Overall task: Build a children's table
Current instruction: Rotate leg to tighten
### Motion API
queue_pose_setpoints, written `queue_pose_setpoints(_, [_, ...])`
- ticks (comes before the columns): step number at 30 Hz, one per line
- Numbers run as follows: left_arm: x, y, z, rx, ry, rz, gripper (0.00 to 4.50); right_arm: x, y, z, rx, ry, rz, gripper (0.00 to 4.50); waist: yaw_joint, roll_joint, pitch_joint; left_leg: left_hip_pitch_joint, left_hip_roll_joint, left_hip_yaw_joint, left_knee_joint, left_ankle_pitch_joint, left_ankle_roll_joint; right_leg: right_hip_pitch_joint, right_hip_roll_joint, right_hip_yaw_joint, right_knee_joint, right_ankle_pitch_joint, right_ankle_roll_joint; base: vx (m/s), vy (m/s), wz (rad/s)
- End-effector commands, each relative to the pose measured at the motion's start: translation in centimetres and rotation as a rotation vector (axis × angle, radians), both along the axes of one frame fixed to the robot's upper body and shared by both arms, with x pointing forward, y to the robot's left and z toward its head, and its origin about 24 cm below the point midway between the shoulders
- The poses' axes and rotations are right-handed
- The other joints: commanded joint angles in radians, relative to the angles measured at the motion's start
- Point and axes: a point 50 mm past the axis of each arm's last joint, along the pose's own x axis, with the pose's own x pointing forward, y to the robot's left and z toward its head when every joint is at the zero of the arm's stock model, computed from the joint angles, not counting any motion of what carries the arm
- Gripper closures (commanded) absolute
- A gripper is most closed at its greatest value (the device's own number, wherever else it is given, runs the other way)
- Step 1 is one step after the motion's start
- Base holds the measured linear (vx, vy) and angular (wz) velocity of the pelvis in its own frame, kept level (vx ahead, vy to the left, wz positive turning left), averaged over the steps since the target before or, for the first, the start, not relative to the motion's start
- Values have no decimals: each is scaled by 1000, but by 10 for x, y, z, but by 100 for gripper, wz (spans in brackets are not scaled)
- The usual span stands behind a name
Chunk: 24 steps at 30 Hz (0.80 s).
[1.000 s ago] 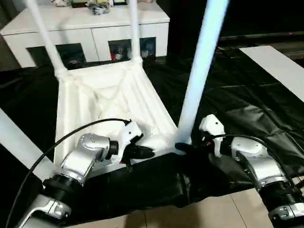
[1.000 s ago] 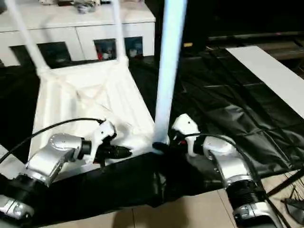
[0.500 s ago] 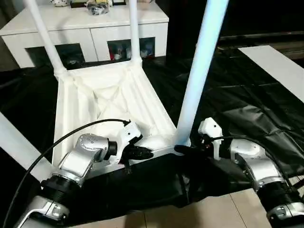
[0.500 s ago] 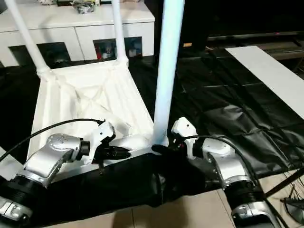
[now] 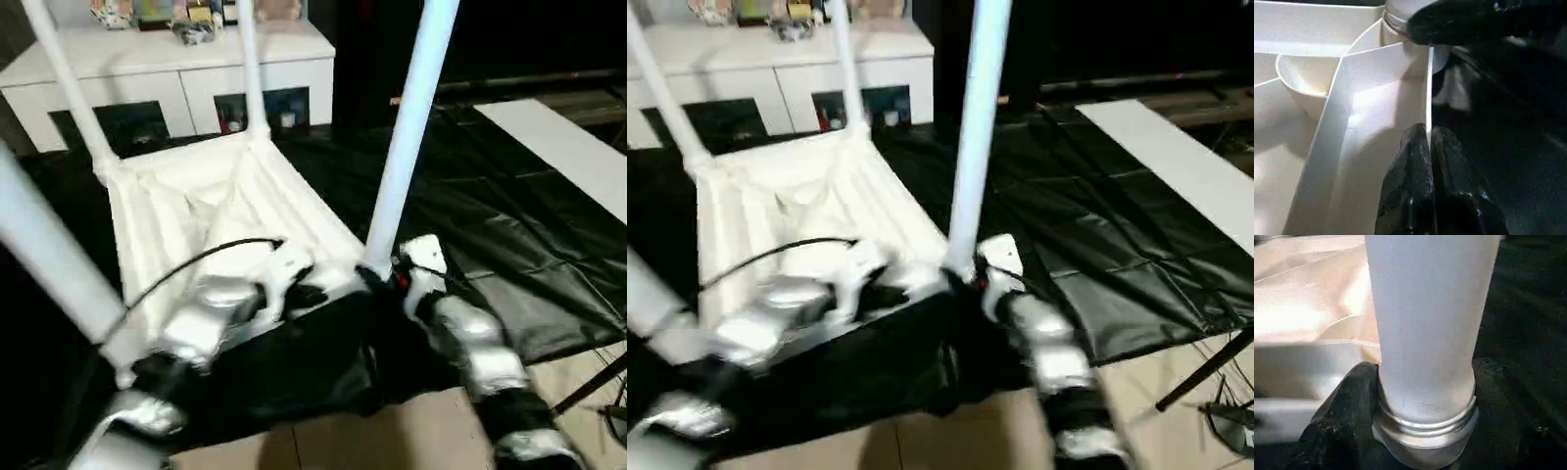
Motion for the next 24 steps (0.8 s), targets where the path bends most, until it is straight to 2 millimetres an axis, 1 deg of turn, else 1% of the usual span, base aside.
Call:
queue_pose_setpoints(1, [9,3,-8,47,-25,169,450,-7,25,-16,49,106,-40,183,-24,2,-31,50,17,-29,-72,-574,-10,-4,-38,-19,-141,-742,-20,-72,42,0])
queue_pose_setpoints(2, [11,-1,-8,51,-38,187,450,-5,34,-15,62,119,-65,184,-32,24,-24,56,28,-43,-87,-655,-12,9,-31,-51,-147,-697,-10,-72,42,0])
queue_pose_setpoints(3, [12,-2,-8,54,-48,195,450,-5,41,-13,64,117,-55,184,-41,30,-20,30,51,-56,-123,-746,-16,51,-23,-62,-114,-576,-16,-34,57,-4])
queue_pose_setpoints(4, [13,-2,-8,55,-50,197,450,-5,43,-12,64,116,-52,184,-27,41,-24,8,74,-65,-155,-794,-25,83,-26,-39,-42,-465,-41,0,0,0])
queue_pose_setpoints(5, [13,-4,-7,57,-57,188,450,-5,52,-9,54,99,-12,184,7,34,-15,-17,98,-25,-234,-901,-42,94,-10,-6,82,-262,-87,-75,38,3])
queue_pose_setpoints(6, [13,-4,-7,57,-57,188,450,-5,52,-9,54,99,-12,184,7,34,-15,-17,98,-25,-234,-901,-42,94,-10,-6,82,-262,-87,-39,-39,24])
queue_pose_setpoints(7, [13,-4,-7,55,-56,178,450,-6,53,-6,33,70,18,184,11,-25,-18,59,40,2,-141,-764,-42,5,-27,40,-29,-558,-60,-26,-84,20])
queue_pose_setpoints(8, [11,-4,-8,53,-56,148,450,-6,53,-3,56,47,52,151,4,-51,-15,128,-29,0,47,-467,-11,-79,-105,19,-173,-1030,-4,41,-90,15])
queue_pose_setpoints(9, [11,-4,-8,53,-55,144,450,-6,52,-2,56,41,50,131,14,-33,-26,71,-15,-24,26,-326,19,-15,-149,61,-153,-1034,-13,105,-13,-37])
queue_pose_setpoints(10, [8,-1,-9,47,-51,94,450,-5,38,4,60,-3,30,118,33,-17,-38,-33,16,-56,-67,-172,19,91,-127,55,-89,-829,-14,93,30,-30])
queue_pose_setpoints(11, [7,0,-9,44,-52,76,450,-4,32,5,62,-12,16,116,22,-9,-47,-1,32,-49,-92,-227,18,46,-62,33,-55,-451,-79,93,30,-30])
queue_pose_setpoints(12, [7,0,-9,44,-52,76,450,-4,32,5,62,-12,16,109,22,-9,-47,-1,32,-49,-92,-227,18,46,-62,33,-55,-451,-79,0,0,0])
queue_pose_setpoints(13, [5,2,-10,43,-46,50,450,-4,18,8,56,-29,-7,97,12,-2,-43,-5,30,-43,-97,-283,13,49,-58,33,-50,-371,-132,0,0,0])
queue_pose_setpoints(14, [4,3,-11,44,-45,31,450,-5,10,10,48,-41,4,76,5,-5,-37,-4,29,-43,-99,-355,11,49,-57,30,-57,-423,-143,0,0,0])
queue_pose_setpoints(15, [4,3,-11,44,-45,28,450,-5,9,10,47,-42,6,71,4,-9,-36,2,27,-41,-97,-382,11,46,-57,30,-64,-457,-138,0,0,0])
queue_pose_setpoints(16, [3,4,-11,45,-41,10,450,-7,3,11,39,-49,22,71,4,-12,-37,10,24,-37,-93,-401,16,38,-62,34,-70,-498,-139,0,0,0])
queue_pose_setpoints(17, [3,7,-12,59,-46,-13,450,-13,-7,12,19,-57,98,71,7,-9,-38,7,23,-35,-93,-384,29,42,-62,35,-73,-507,-134,0,0,0])
queue_pose_setpoints(18, [3,8,-12,70,-50,-28,450,-17,-13,13,4,-60,153,71,10,-10,-37,1,26,-35,-94,-360,38,45,-64,38,-73,-495,-127,0,0,0])
queue_pose_setpoints(19, [3,8,-12,70,-50,-28,450,-17,-13,13,4,-60,153,71,11,-11,-39,3,26,-34,-93,-354,44,44,-63,37,-74,-490,-127,0,0,0])
queue_pose_setpoints(20, [3,11,-12,82,-55,-51,450,-25,-23,13,-19,-57,223,71,14,-11,-39,4,25,-31,-91,-343,54,44,-61,38,-76,-476,-127,0,0,0])
queue_pose_setpoints(21, [3,13,-11,92,-62,-80,450,-34,-31,12,-34,-48,288,71,17,-9,-40,3,26,-31,-90,-330,56,45,-62,40,-73,-461,-133,0,0,0])
queue_pose_setpoints(22, [3,13,-11,92,-62,-80,450,-34,-31,12,-34,-48,288,71,21,-13,-43,2,27,-27,-87,-299,69,46,-62,42,-70,-421,-145,0,0,0])
queue_pose_setpoints(23, [2,14,-10,97,-68,-123,450,-40,-38,12,-41,-37,330,71,22,-8,-46,3,29,-26,-86,-270,72,45,-63,42,-64,-381,-175,0,0,0])
queue_pose_setpoints(24, [2,14,-10,97,-68,-123,450,-40,-38,12,-41,-37,330,71,22,-11,-46,-2,29,-26,-86,-261,78,49,-61,40,-64,-370,-180,0,0,0])
